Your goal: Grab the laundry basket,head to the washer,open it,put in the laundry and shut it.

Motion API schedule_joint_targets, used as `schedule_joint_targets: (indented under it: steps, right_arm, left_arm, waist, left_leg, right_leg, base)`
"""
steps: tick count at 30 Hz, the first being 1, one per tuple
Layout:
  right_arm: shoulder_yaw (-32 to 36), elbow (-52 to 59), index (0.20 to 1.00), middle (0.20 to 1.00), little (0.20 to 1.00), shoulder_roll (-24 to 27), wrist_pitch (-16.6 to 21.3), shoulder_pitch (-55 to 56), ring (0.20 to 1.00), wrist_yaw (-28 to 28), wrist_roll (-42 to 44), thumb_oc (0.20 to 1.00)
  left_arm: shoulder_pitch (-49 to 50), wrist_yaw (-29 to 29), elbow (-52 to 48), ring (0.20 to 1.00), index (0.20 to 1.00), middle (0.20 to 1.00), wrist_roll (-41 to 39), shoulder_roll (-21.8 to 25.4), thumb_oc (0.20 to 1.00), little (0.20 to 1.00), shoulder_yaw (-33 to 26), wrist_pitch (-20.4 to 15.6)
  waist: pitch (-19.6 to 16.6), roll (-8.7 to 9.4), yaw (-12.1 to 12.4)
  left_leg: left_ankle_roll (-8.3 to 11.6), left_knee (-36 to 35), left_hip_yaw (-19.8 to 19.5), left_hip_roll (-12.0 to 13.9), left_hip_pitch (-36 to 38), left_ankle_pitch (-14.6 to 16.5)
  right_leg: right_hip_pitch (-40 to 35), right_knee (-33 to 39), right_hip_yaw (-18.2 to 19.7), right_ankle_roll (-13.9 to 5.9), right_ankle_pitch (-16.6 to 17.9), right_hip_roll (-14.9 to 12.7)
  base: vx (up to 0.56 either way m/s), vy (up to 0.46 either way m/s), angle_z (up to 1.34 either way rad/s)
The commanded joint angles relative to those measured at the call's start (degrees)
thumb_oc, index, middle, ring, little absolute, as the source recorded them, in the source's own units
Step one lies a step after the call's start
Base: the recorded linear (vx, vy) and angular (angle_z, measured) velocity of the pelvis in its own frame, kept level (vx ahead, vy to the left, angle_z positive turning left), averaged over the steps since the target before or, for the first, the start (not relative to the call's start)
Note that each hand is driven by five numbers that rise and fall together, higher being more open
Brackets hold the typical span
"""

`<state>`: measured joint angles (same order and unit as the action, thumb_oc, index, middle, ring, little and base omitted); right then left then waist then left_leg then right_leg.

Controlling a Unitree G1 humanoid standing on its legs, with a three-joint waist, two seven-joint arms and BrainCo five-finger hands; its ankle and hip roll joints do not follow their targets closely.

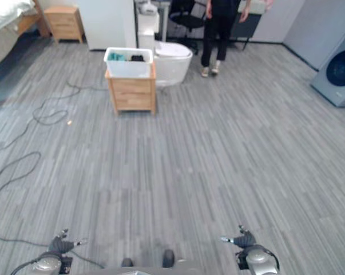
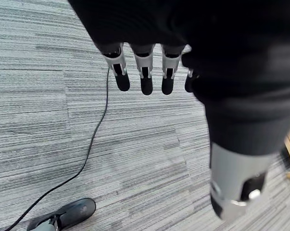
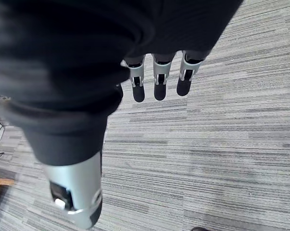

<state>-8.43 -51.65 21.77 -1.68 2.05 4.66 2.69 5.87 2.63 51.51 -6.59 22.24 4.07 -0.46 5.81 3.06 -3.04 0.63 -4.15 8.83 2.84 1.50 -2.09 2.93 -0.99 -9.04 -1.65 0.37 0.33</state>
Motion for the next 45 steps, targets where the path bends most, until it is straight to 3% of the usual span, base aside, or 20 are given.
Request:
schedule_joint_targets:
  steps: [1, 18, 20, 23, 26, 29, 31, 32, 34, 35, 36, 39, 41, 42, 43, 45]
  right_arm:
    - [-0.8, 2.8, 1.000, 1.000, 1.000, 0.5, 1.4, -2.5, 1.000, -0.4, -0.5, 1.000]
    - [-1.8, 1.9, 1.000, 1.000, 1.000, -1.0, 0.8, -4.3, 1.000, 0.4, -0.5, 1.000]
    - [-2.4, 2.8, 1.000, 1.000, 1.000, -1.5, 1.0, -5.2, 1.000, 0.5, -0.6, 1.000]
    - [-2.6, 4.4, 1.000, 1.000, 1.000, -1.5, 1.3, -5.0, 1.000, 0.6, -0.3, 1.000]
    - [-2.6, 4.7, 1.000, 1.000, 1.000, -1.4, 1.4, -4.9, 1.000, 0.7, 0.0, 1.000]
    - [-2.4, 5.1, 1.000, 1.000, 1.000, -0.8, 1.3, -4.1, 1.000, 1.0, -0.3, 1.000]
    - [-1.8, 5.2, 1.000, 1.000, 1.000, -0.5, 1.1, -2.2, 1.000, 0.6, -0.7, 1.000]
    - [-1.6, 5.2, 1.000, 1.000, 1.000, -0.5, 1.2, -1.6, 1.000, 0.6, -0.4, 1.000]
    - [-1.1, 5.4, 1.000, 1.000, 1.000, -0.2, 1.3, -0.8, 1.000, 0.4, -0.4, 1.000]
    - [-1.1, 4.8, 1.000, 1.000, 1.000, 0.2, 1.5, -1.0, 1.000, 0.6, -0.1, 1.000]
    - [-1.3, 4.6, 1.000, 1.000, 1.000, 0.7, 1.6, -1.6, 1.000, 0.8, 0.5, 1.000]
    - [-1.5, 4.5, 1.000, 1.000, 1.000, 0.8, 1.7, -2.0, 1.000, 0.9, 0.7, 1.000]
    - [-1.9, 4.1, 1.000, 1.000, 1.000, 1.5, 1.4, -2.7, 1.000, 1.4, 0.8, 1.000]
    - [-1.9, 4.3, 1.000, 1.000, 1.000, 1.6, 1.3, -2.9, 1.000, 1.5, 0.9, 1.000]
    - [-1.9, 4.4, 1.000, 1.000, 1.000, 1.8, 1.4, -3.2, 1.000, 1.8, 0.9, 1.000]
    - [-1.9, 4.5, 1.000, 1.000, 1.000, 2.0, 1.6, -3.5, 1.000, 2.5, 0.9, 1.000]
  left_arm:
    - [-1.6, 1.1, -2.7, 1.000, 1.000, 1.000, -1.4, 2.0, 1.000, 1.000, -1.7, -1.9]
    - [-2.6, 2.9, -3.4, 1.000, 1.000, 1.000, -1.8, 1.8, 1.000, 1.000, -1.7, -2.0]
    - [-3.1, 3.2, -4.0, 1.000, 1.000, 1.000, -1.9, 2.1, 1.000, 1.000, -1.5, -1.9]
    - [-3.5, 3.1, -5.0, 1.000, 1.000, 1.000, -1.9, 1.9, 1.000, 1.000, -0.6, -2.1]
    - [-3.8, 3.0, -5.1, 1.000, 1.000, 1.000, -2.1, 1.7, 1.000, 1.000, -0.1, -2.2]
    - [-4.6, 2.7, -4.4, 1.000, 1.000, 1.000, -2.5, 0.3, 1.000, 1.000, 0.8, -2.0]
    - [-4.5, 2.1, -4.7, 1.000, 1.000, 1.000, -2.4, -0.4, 1.000, 1.000, 1.2, -2.1]
    - [-4.3, 1.9, -5.1, 1.000, 1.000, 1.000, -2.1, -0.7, 1.000, 1.000, 1.6, -2.2]
    - [-3.9, 1.5, -6.1, 1.000, 1.000, 1.000, -1.8, -1.1, 1.000, 1.000, 2.4, -2.2]
    - [-3.8, 0.9, -6.2, 1.000, 1.000, 1.000, -1.7, -1.4, 1.000, 1.000, 3.0, -2.1]
    - [-4.3, 0.8, -5.6, 1.000, 1.000, 1.000, -1.5, -1.7, 1.000, 1.000, 3.8, -2.2]
    - [-4.5, 0.9, -5.6, 1.000, 1.000, 1.000, -1.7, -1.8, 1.000, 1.000, 3.9, -2.3]
    - [-4.9, 1.1, -5.4, 1.000, 1.000, 1.000, -1.8, -2.2, 1.000, 1.000, 4.4, -2.2]
    - [-4.9, 1.1, -5.7, 1.000, 1.000, 1.000, -1.8, -2.0, 1.000, 1.000, 4.5, -2.1]
    - [-4.8, 1.1, -6.1, 1.000, 1.000, 1.000, -1.8, -1.8, 1.000, 1.000, 4.4, -2.1]
    - [-4.4, 1.3, -6.9, 1.000, 1.000, 1.000, -1.9, -1.4, 1.000, 1.000, 4.2, -2.1]
  waist:
    - [0.9, 2.11, -0.7]
    - [3.5, 2.75, 1.1]
    - [4.5, 1.95, 1.2]
    - [5.7, 1.20, 0.4]
    - [6.4, 0.85, -0.3]
    - [7.5, 0.44, -2.9]
    - [7.1, 0.27, -4.0]
    - [6.9, 0.12, -4.5]
    - [5.9, -0.66, -4.9]
    - [5.3, -1.37, -5.1]
    - [5.0, -0.77, -5.0]
    - [5.3, -0.44, -4.5]
    - [5.9, 0.63, -3.2]
    - [6.0, 1.03, -2.7]
    - [6.5, 1.04, -2.3]
    - [7.4, 0.34, -0.8]
  left_leg:
    - [0.79, 2.2, 1.2, -2.1, 0.6, 3.9]
    - [-1.90, 9.3, -0.4, -4.7, -4.6, 7.9]
    - [-3.09, 10.0, -1.2, -5.7, -4.0, 9.1]
    - [-3.34, 9.6, -2.0, -6.3, -1.9, 10.1]
    - [-3.23, 8.9, -2.3, -6.6, -0.3, 10.7]
    - [-2.45, 6.8, -4.9, -7.9, 6.2, 13.4]
    - [-1.46, 6.6, -6.1, -8.2, 9.3, 14.8]
    - [-0.78, 7.6, -6.7, -8.0, 10.0, 14.8]
    - [1.37, 10.4, -6.5, -6.7, 9.3, 13.4]
    - [3.93, 15.5, -5.0, -4.9, 8.0, 9.9]
    - [5.25, 23.4, -2.9, -3.3, 4.0, 4.5]
    - [4.57, 24.7, -1.4, -2.7, 2.0, 5.2]
    - [2.15, 22.3, 2.5, -1.6, -4.5, 9.6]
    - [1.83, 21.4, 2.9, -1.6, -6.9, 9.5]
    - [2.05, 19.0, 2.8, -1.0, -9.2, 7.4]
    - [3.90, 11.1, 2.1, 1.2, -13.6, -1.5]
  right_leg:
    - [-4.7, 3.1, 0.6, -5.06, -2.5, -3.3]
    - [-1.1, -3.1, 1.1, -6.38, -3.5, -6.2]
    - [2.3, -12.3, 2.2, -7.05, -3.9, -6.8]
    - [6.5, -17.5, 3.1, -6.37, -3.5, -5.5]
    - [9.0, -16.3, 1.9, -5.92, -3.0, -5.2]
    - [14.0, -6.2, -3.0, -6.77, 0.8, -4.8]
    - [14.5, -3.0, -5.7, -7.17, 1.8, -5.3]
    - [13.1, -2.6, -5.3, -6.41, 2.4, -5.2]
    - [11.7, -3.0, -6.0, -5.38, 2.5, -4.9]
    - [9.4, -2.8, -6.9, -4.29, 1.8, -3.7]
    - [6.0, -1.7, -6.5, -2.63, -0.2, -3.1]
    - [4.8, -1.4, -6.1, -2.43, -1.0, -3.2]
    - [1.7, -0.6, -5.2, -2.82, -3.1, -4.0]
    - [1.1, -0.6, -4.7, -2.80, -3.5, -4.4]
    - [0.1, -0.5, -4.3, -2.90, -4.1, -4.1]
    - [-3.1, -0.6, -2.9, -2.72, -5.9, -2.7]
  base:
    - [0.00, 0.000, 0.00]
    - [0.05, 0.090, 0.01]
    - [0.20, 0.223, -0.10]
    - [0.20, 0.106, 0.02]
    - [0.22, 0.004, 0.12]
    - [0.52, -0.069, 0.40]
    - [0.53, -0.192, 0.45]
    - [0.49, -0.236, 0.58]
    - [0.38, -0.232, 1.13]
    - [0.53, -0.306, 1.30]
    - [0.45, -0.250, 0.89]
    - [0.22, -0.085, -0.24]
    - [0.30, -0.053, -0.46]
    - [0.24, -0.026, -0.37]
    - [0.34, -0.014, -0.35]
    - [0.40, 0.010, -0.37]
